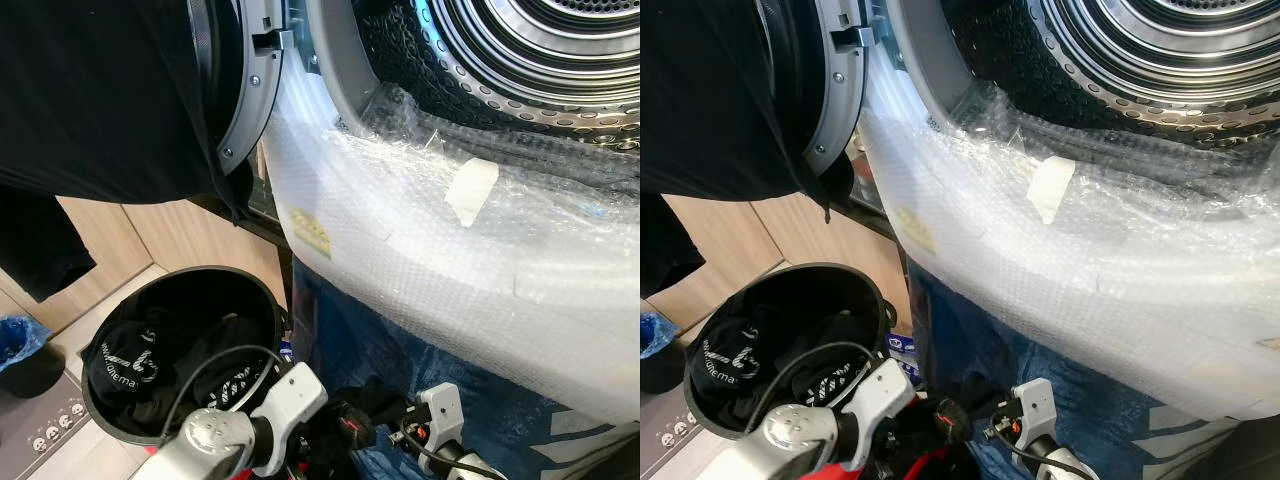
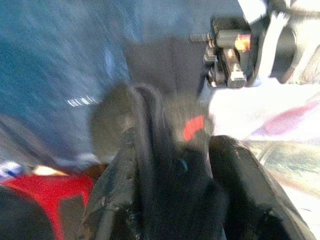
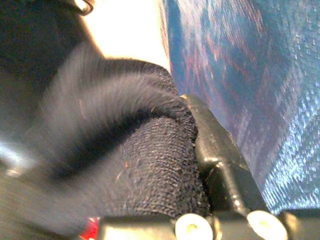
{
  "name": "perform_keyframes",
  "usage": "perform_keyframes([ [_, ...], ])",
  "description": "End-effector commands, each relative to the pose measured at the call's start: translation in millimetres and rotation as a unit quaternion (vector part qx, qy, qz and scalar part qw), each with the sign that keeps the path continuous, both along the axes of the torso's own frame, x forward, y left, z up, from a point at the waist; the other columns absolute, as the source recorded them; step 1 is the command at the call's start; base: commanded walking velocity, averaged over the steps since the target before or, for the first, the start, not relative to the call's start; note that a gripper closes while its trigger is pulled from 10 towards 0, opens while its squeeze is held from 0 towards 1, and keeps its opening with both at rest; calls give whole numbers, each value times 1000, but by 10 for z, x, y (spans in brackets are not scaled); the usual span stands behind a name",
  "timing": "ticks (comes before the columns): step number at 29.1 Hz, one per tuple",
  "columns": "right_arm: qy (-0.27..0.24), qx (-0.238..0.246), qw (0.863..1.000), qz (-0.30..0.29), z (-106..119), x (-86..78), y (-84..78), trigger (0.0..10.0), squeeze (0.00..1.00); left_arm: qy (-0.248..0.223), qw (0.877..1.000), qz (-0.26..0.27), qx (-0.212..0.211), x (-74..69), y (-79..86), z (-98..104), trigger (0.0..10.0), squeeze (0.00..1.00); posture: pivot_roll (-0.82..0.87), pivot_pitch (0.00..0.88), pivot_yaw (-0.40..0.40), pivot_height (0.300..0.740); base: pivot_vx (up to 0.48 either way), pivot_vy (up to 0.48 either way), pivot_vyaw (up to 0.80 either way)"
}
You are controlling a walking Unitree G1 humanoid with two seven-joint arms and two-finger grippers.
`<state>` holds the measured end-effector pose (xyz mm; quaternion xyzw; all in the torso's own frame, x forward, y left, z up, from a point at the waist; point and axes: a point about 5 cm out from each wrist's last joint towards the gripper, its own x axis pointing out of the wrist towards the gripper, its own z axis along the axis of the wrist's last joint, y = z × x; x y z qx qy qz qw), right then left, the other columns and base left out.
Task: Clothes washing
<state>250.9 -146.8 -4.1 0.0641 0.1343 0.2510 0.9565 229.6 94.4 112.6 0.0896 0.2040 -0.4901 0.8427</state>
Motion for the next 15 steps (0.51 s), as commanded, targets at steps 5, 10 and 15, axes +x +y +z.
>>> perform_keyframes([
  [5,9,11,1000,13,-64,-104,53,0,0,-80,994,60,-32,113,76,258,10000,1000,202,55,102,740,0,0,0],
  [10,16,17,1000,17,-96,-164,72,0,0,-176,976,113,-68,171,139,533,10000,1000,198,52,104,740,0,0,0],
  [15,18,27,999,28,-112,-236,97,0,0,-279,910,307,-13,288,623,645,10000,1000,204,48,102,740,0,0,0],
])
